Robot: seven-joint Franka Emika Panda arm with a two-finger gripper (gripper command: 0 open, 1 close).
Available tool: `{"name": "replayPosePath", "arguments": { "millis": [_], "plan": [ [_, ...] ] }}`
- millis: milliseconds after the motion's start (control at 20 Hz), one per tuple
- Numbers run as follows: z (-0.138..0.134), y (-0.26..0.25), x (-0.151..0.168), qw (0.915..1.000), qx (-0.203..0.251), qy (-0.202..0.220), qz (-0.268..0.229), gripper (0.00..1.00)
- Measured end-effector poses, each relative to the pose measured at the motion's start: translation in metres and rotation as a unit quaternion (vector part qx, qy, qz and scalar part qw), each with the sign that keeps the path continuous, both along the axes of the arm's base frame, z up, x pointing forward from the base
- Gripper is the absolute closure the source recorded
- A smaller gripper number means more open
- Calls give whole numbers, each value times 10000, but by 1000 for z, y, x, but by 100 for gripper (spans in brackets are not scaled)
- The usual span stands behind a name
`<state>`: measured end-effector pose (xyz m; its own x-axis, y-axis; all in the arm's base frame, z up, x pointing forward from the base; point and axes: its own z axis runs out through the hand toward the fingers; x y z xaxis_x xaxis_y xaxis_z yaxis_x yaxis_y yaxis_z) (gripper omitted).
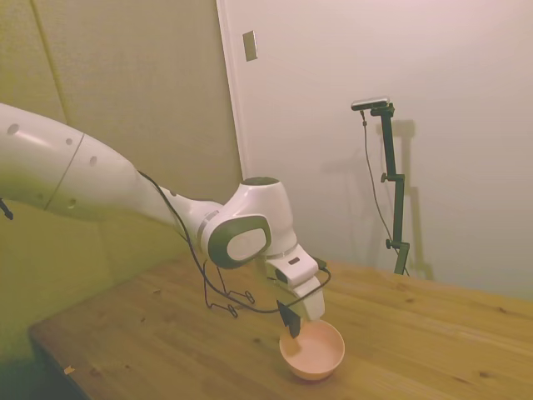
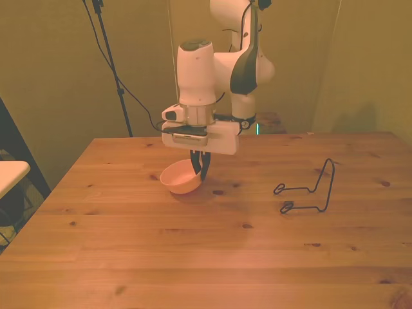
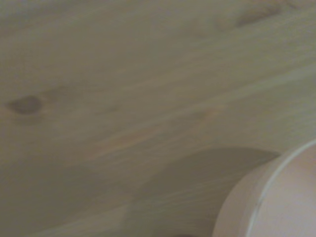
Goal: Load the bowl
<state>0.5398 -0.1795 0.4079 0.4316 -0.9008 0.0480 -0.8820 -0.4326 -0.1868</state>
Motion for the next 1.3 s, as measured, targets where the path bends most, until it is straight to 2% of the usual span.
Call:
{"name": "replayPosePath", "arguments": {
  "millis": [250,400,500,650,850,900,1000,1300],
  "plan": [
    [59,55,5,9964,615,-424,409,100],
    [90,102,14,9903,961,-577,816,100],
    [89,105,15,9876,1158,-644,846,100],
    [82,114,18,9738,1784,-828,1139,100],
    [69,121,21,9443,2701,-1021,1577,100],
    [66,119,22,9313,2998,-1063,1775,100],
    [64,118,23,9287,3078,-1047,1786,100],
    [32,110,33,9089,3474,-1314,1896,100]
  ]
}}
